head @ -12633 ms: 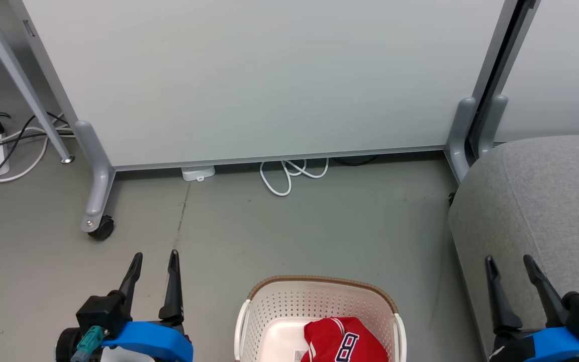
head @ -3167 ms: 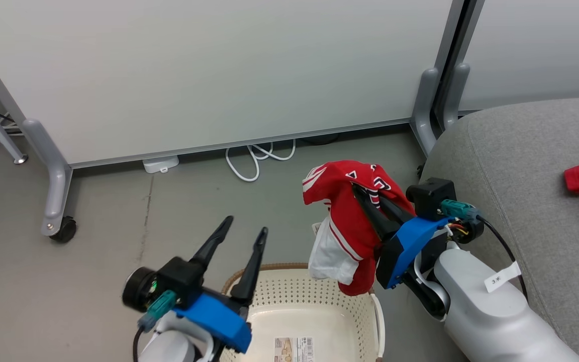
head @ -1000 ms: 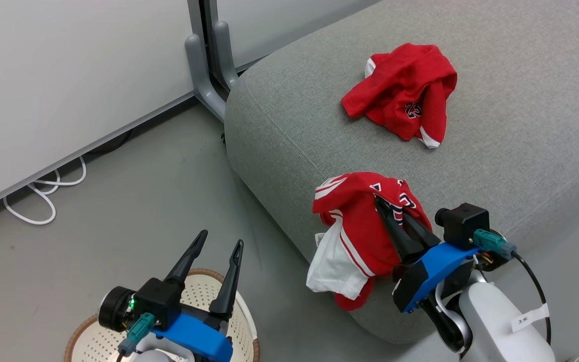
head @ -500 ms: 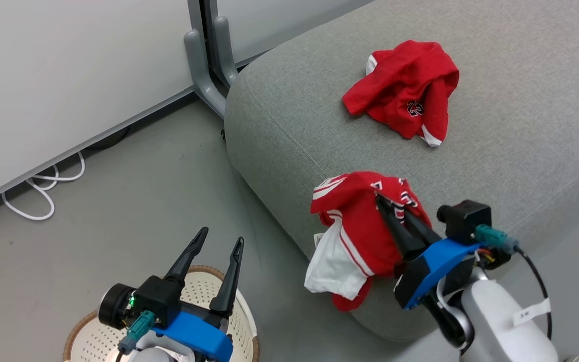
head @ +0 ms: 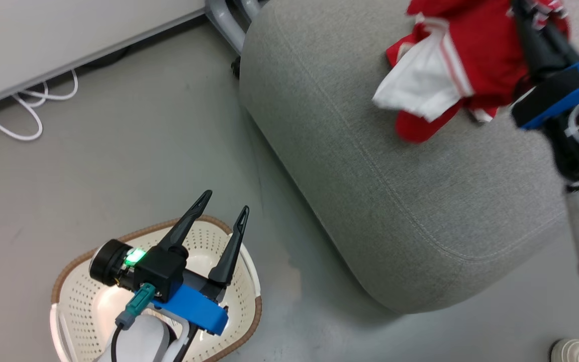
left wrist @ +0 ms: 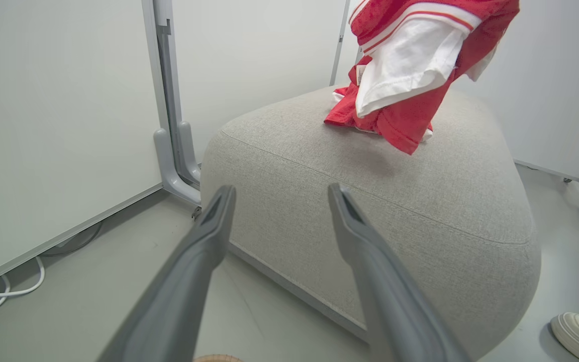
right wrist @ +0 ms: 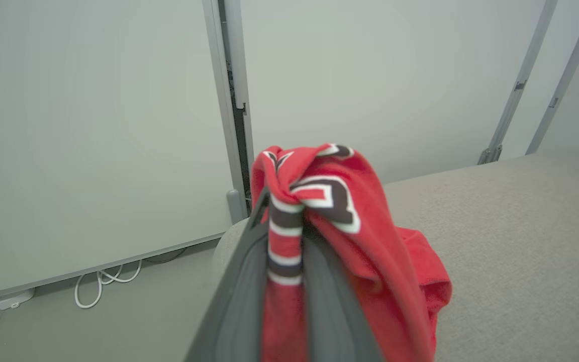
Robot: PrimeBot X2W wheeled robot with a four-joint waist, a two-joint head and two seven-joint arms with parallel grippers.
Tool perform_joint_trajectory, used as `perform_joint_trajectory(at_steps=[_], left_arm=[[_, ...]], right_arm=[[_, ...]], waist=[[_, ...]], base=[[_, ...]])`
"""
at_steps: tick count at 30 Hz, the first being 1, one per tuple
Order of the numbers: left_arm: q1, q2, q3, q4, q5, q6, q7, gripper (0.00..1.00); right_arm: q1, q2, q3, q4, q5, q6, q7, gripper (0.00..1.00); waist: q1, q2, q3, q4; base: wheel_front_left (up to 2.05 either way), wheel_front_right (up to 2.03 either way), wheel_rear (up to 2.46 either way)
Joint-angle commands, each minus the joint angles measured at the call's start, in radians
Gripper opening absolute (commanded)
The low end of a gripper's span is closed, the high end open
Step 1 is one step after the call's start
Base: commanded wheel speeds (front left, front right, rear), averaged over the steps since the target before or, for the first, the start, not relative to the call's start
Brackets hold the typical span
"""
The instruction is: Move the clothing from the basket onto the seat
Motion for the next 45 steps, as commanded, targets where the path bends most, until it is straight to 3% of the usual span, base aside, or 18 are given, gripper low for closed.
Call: perform_joint_trajectory(at_steps=[1,8,14,23,33,34,36,37,45], left_arm=[[-0.038,0.016,-0.013,-0.009,0.008,-0.002,-0.005,1.0],[-0.129,0.067,-0.072,-0.05,0.013,-0.002,-0.005,1.0],[-0.187,0.105,-0.091,-0.091,0.021,-0.002,-0.005,1.0],[-0.255,0.132,-0.114,-0.129,0.038,-0.002,-0.005,1.0],[-0.265,0.125,-0.124,-0.121,0.027,-0.002,-0.005,1.0],[-0.264,0.125,-0.123,-0.12,0.026,-0.002,-0.005,1.0],[-0.262,0.126,-0.122,-0.118,0.024,-0.002,-0.005,1.0],[-0.261,0.126,-0.121,-0.117,0.022,-0.002,-0.005,1.0],[-0.254,0.108,-0.124,-0.106,0.016,-0.002,-0.005,1.0]], right_arm=[[-0.057,-0.021,-0.038,0.007,0.001,0.0,0.011,0.0],[-0.236,-0.128,-0.259,0.005,-0.036,0.0,0.022,0.0],[-0.283,-0.185,-0.382,0.008,-0.064,0.0,0.036,0.0],[-0.175,-0.125,-0.552,0.094,-0.099,0.0,-0.036,0.0],[-0.096,-0.028,-0.6,0.156,-0.154,0.0,-0.081,0.0],[-0.095,-0.027,-0.602,0.158,-0.157,0.0,-0.08,0.07],[-0.096,-0.027,-0.602,0.161,-0.167,0.0,-0.077,0.49],[-0.098,-0.029,-0.601,0.162,-0.17,0.0,-0.075,1.0],[-0.097,-0.046,-0.599,0.186,-0.162,0.0,-0.071,1.0]], waist=[[-0.0001,0.0,0.087,0.049],[-0.0001,0.0,0.224,0.115],[-0.0001,0.0,0.321,0.147],[-0.0001,0.0,0.42,0.185],[-0.0001,0.0,0.416,0.186],[-0.0001,0.0,0.412,0.187],[-0.0001,0.0,0.405,0.187],[-0.0001,0.0,0.402,0.187],[-0.0001,0.0,0.38,0.192]], base=[[0.0,0.0,0.0],[0.0,0.0,0.0],[0.0,0.0,0.0],[0.0,0.0,0.0],[0.0,0.0,0.0],[0.0,0.0,0.0],[0.0,0.0,0.0],[0.0,0.0,0.0],[0.0,0.0,0.0]])
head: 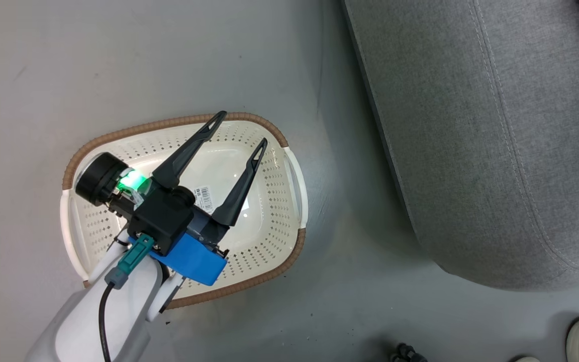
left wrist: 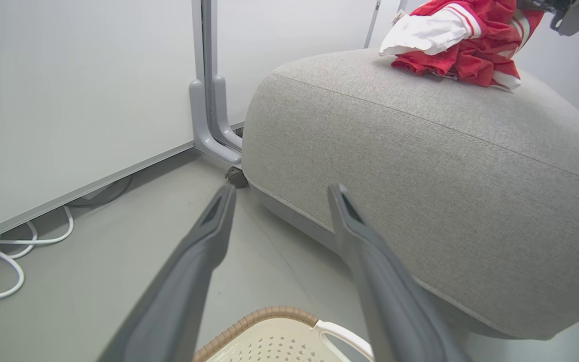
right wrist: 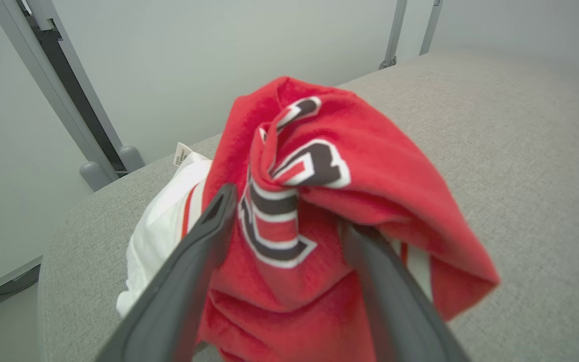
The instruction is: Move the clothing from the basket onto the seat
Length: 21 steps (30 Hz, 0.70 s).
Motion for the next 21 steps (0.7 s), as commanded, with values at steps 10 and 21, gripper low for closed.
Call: perform_joint_trajectory(at_steps=[10,21], left_arm=[[0.019,-0.049,0.006,0.024,-0.019,-0.002,-0.005,1.0],[0.132,-0.153,0.056,0.103,-0.079,-0.002,-0.005,1.0]], right_arm=[[0.058,-0.036,0.069,0.024,-0.03,0.0,-0.029,1.0],[0.218,-0.056,0.126,0.021,-0.099,0.0,-0.07,1.0]], waist=[[-0.0001,0.0,-0.081,0.028],[-0.0001,0.0,-0.304,0.111]], base=[[0.0,0.0,0.0],[0.0,0.0,0.0]])
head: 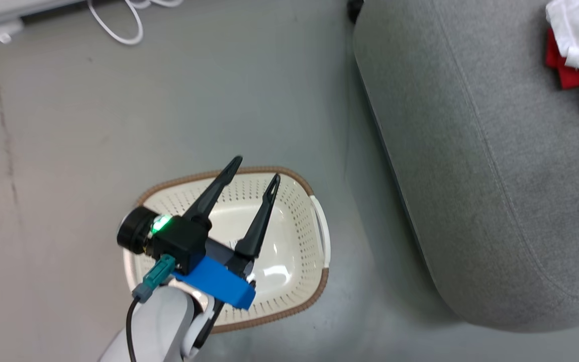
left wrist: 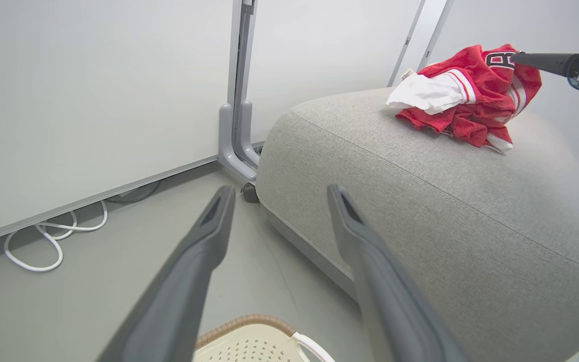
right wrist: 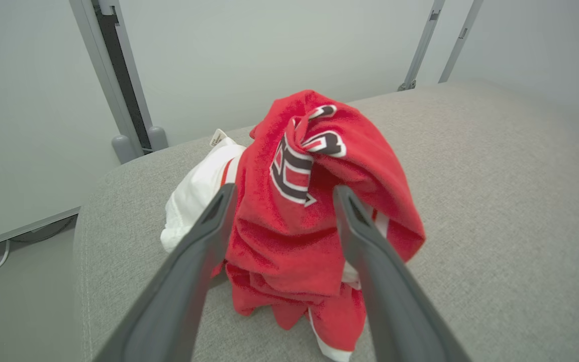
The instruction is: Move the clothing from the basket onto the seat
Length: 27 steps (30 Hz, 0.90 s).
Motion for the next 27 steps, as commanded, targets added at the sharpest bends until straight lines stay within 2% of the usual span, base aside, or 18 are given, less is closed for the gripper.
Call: perform_joint_trajectory(at_steps=[1,9,18,27], left_arm=[[0.026,-0.008,0.014,0.009,-0.006,-0.002,-0.005,1.0],[0.157,-0.051,0.084,0.038,-0.02,-0.002,-0.005,1.0],[0.264,-0.082,0.173,0.065,-0.013,-0.002,-0.005,1.0],[0.321,-0.098,0.26,0.087,0.004,-0.002,-0.005,1.0]], right_arm=[[0.042,0.004,0.014,-0.012,-0.004,0.0,-0.001,1.0],[0.247,0.054,0.081,-0.171,0.008,0.0,0.036,1.0],[0.481,0.148,0.126,-0.415,-0.003,0.0,0.1,1.0],[0.649,0.22,0.224,-0.556,-0.027,0.0,0.056,1.0]], waist=[[0.0001,0.0,-0.09,0.04],[0.0001,0.0,-0.246,0.101],[0.0001,0.0,-0.368,0.171],[0.0001,0.0,-0.439,0.242]], base=[[0.0,0.0,0.0],[0.0,0.0,0.0],[0.0,0.0,0.0],[0.0,0.0,0.0]])
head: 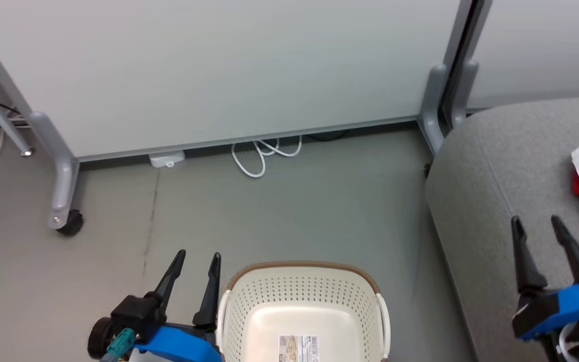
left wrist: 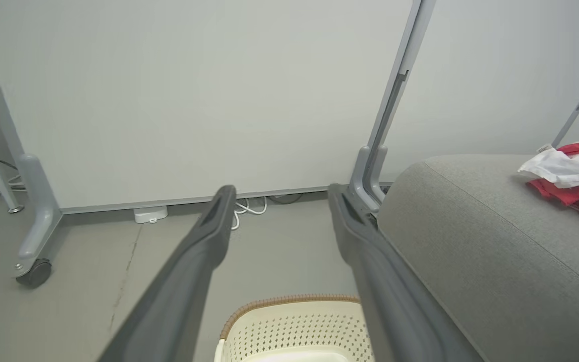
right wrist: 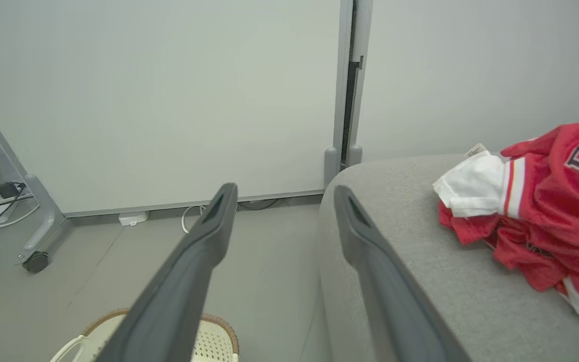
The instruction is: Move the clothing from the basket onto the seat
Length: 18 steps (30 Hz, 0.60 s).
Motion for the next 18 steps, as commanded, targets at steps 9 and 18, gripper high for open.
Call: perform_joint_trajectory(at_steps=[9,18], left_arm=[[0.028,-0.007,0.088,0.021,0.027,-0.002,-0.005,1.0],[0.031,-0.012,0.139,0.055,0.034,-0.002,-0.005,1.0]], right_arm=[[0.094,0.049,0.07,0.007,-0.005,0.0,-0.04,1.0],[0.121,0.07,0.08,0.03,0.007,0.0,-0.067,1.0]], waist=[[0.0002,0.0,-0.059,0.068],[0.0002,0.0,-0.065,0.09]], base=[[0.0,0.0,0.0],[0.0,0.0,0.0]])
